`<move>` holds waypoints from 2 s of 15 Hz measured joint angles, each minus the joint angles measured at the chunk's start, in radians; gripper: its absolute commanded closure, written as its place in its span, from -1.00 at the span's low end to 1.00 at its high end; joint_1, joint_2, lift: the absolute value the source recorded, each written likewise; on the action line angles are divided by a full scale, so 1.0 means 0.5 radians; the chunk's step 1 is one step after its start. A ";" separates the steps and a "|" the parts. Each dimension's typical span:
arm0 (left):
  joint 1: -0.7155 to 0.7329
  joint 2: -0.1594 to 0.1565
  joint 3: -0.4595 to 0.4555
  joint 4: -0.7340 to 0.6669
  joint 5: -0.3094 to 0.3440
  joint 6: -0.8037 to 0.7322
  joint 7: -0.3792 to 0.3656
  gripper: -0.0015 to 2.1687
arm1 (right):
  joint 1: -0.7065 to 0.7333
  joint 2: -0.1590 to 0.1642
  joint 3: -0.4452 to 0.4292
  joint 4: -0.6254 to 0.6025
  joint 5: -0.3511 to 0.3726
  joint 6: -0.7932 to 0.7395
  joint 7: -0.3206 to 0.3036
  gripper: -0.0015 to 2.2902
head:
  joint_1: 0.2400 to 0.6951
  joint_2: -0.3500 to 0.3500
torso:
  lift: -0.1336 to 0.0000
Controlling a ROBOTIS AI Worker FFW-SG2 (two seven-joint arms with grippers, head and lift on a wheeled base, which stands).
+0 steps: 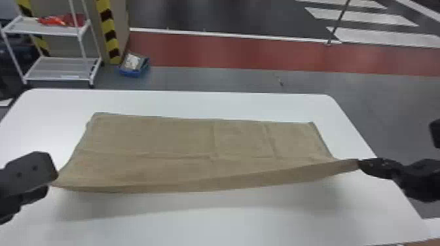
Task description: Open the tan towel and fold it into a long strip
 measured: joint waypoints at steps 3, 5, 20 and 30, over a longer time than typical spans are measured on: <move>-0.132 -0.014 -0.056 0.008 -0.006 0.017 -0.001 0.90 | -0.108 0.002 0.032 0.065 0.009 0.019 -0.001 0.25 | 1.00 -0.44 | -0.87; -0.185 -0.022 -0.086 0.030 -0.009 0.018 0.010 0.90 | -0.158 0.000 0.050 0.104 0.018 0.021 -0.007 0.25 | 1.00 -0.45 | -0.87; -1.118 -0.199 -0.440 0.973 0.047 0.000 0.030 0.98 | -0.822 -0.072 0.385 0.748 0.207 0.150 -0.081 0.25 | 1.00 -0.41 | -0.87; -1.672 -0.367 -0.564 1.830 0.201 -0.286 0.315 0.98 | -1.266 -0.059 0.575 1.295 0.329 0.173 -0.108 0.25 | 0.93 -0.38 | -0.87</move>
